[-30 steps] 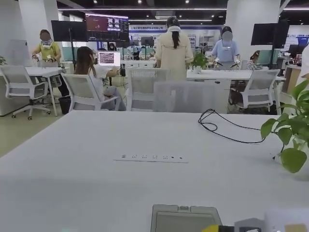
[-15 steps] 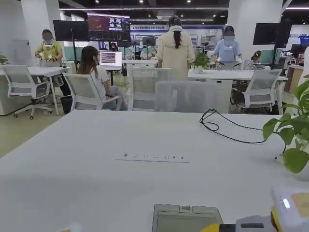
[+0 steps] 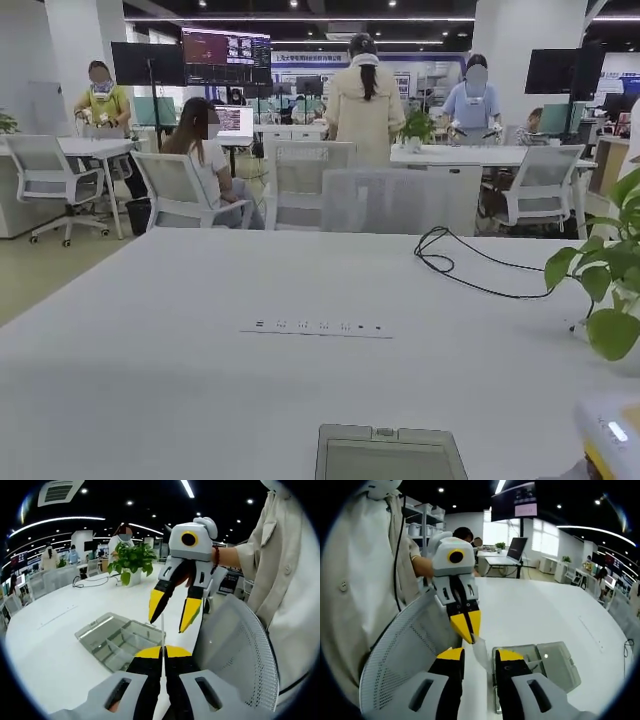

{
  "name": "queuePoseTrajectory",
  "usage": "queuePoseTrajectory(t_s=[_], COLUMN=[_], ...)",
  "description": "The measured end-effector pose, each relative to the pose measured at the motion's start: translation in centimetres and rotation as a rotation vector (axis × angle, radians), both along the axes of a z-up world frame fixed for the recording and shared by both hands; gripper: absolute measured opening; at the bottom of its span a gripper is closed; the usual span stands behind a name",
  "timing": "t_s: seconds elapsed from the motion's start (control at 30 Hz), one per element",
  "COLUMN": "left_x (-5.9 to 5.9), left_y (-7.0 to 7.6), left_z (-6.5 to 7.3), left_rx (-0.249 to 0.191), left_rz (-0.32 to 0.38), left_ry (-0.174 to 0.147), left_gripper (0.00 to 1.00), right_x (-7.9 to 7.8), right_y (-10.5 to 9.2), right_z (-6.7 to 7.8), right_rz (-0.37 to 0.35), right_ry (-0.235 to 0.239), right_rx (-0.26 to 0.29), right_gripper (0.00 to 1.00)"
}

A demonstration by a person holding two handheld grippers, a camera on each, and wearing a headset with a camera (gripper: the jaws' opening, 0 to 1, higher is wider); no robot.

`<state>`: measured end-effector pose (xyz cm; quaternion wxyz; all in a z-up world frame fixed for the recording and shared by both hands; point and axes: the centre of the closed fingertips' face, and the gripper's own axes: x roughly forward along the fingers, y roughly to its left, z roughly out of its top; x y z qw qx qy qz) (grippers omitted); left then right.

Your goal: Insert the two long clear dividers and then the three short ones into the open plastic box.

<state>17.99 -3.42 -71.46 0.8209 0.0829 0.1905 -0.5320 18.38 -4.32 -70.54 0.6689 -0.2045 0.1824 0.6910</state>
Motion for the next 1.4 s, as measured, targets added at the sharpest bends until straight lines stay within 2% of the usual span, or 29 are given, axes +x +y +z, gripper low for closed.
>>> queuePoseTrajectory(t_s=[0.17,0.33,0.4,0.5,0.67,0.83,1.03,1.07,1.13,1.27,1.4], left_x=[-1.1,-2.0,-2.4,-2.8,-3.2,-2.9,-2.4,-2.3,-2.1,-1.6,-1.0], left_y=[-0.4,-0.9,-1.2,-1.4,-1.4,-1.2,-1.0,-1.0,-0.9,-0.6,-0.3], left_z=[0.2,0.2,0.3,0.7,0.9,0.9,0.8,0.8,0.9,0.9,0.6], left_rx=[-0.004,-0.011,-0.022,-0.047,-0.055,-0.067,-0.078,-0.078,-0.1,-0.108,-0.113], left_rz=[-0.066,-0.119,-0.141,-0.154,-0.17,-0.146,-0.103,-0.097,-0.076,-0.04,-0.001], left_ry=[-0.007,-0.006,-0.006,-0.002,-0.014,-0.01,0.002,0.006,0.035,0.032,0.042], left_gripper=[0.0,0.0,0.0,0.0,0.0,0.0,0.0,0.0,0.02,0.07,0.13], right_x=[-1.3,-2.0,-2.4,-3.0,-3.8,-3.7,-3.2,-3.1,-2.9,-1.8,-0.5], right_y=[0.0,-0.1,-0.1,-0.2,-0.2,0.0,0.1,0.1,0.2,0.1,-0.1], right_z=[-0.3,-0.6,-0.7,-0.8,-0.5,-0.5,-0.6,-0.6,-0.5,-0.4,-0.7], right_rz=[0.051,0.083,0.094,0.121,0.151,0.137,0.126,0.123,0.117,0.075,0.031], right_ry=[0.034,0.035,0.051,0.059,0.071,0.064,0.027,0.026,0.024,0.016,-0.002], right_rx=[-0.003,-0.019,-0.024,-0.024,-0.017,-0.02,-0.028,-0.027,-0.022,-0.024,-0.032], right_gripper=[0.23,0.17,0.14,0.09,0.04,0.03,0.02,0.02,0.02,0.02,0.02])
